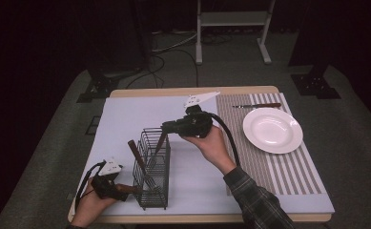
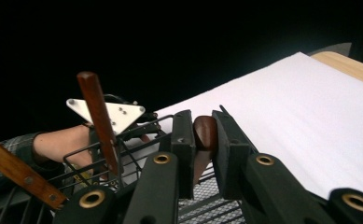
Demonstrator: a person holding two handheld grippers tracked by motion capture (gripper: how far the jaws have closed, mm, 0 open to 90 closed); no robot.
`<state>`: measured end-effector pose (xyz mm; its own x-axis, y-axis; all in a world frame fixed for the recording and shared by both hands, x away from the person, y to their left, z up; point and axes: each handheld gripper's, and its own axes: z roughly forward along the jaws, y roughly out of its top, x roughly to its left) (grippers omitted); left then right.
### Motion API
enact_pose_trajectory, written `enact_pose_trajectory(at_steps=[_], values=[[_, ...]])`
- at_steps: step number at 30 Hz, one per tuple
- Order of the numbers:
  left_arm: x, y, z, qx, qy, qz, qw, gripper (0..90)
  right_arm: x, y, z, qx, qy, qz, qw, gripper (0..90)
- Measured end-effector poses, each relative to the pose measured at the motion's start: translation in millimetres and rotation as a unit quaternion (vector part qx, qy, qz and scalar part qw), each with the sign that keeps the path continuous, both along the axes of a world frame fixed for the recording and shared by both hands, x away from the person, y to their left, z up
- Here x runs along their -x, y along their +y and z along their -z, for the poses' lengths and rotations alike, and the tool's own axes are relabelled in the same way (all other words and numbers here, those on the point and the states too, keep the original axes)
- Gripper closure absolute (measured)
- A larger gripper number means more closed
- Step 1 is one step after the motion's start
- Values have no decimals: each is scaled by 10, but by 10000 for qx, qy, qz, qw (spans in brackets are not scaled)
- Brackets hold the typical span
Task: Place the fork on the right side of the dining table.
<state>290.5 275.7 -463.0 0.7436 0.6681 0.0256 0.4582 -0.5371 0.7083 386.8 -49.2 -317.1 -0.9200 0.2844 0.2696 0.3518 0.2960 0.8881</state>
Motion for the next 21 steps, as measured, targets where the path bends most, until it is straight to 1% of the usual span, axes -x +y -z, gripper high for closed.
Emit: enact_pose_trajectory(at_steps=[2,4,5,11,16,21], values=[[0,1,-1,-4,9,5,10000,0,9,-4,-13,-39,-8,-21,10000,800],[0,1,-1,-3,8,6,10000,0,16,-12,-25,-41,-95,40,9999,801],[-1,1,-1,0,9,5,10000,0,19,-17,-32,-51,-84,43,9999,801],[0,0,0,2,2,0,10000,0,34,-26,-83,6,-241,128,9996,801],[0,0,0,3,0,-2,10000,0,46,-55,-141,-46,-315,162,9994,801],[1,0,-1,2,9,-4,10000,0,60,-93,-231,-139,-411,204,9989,801]])
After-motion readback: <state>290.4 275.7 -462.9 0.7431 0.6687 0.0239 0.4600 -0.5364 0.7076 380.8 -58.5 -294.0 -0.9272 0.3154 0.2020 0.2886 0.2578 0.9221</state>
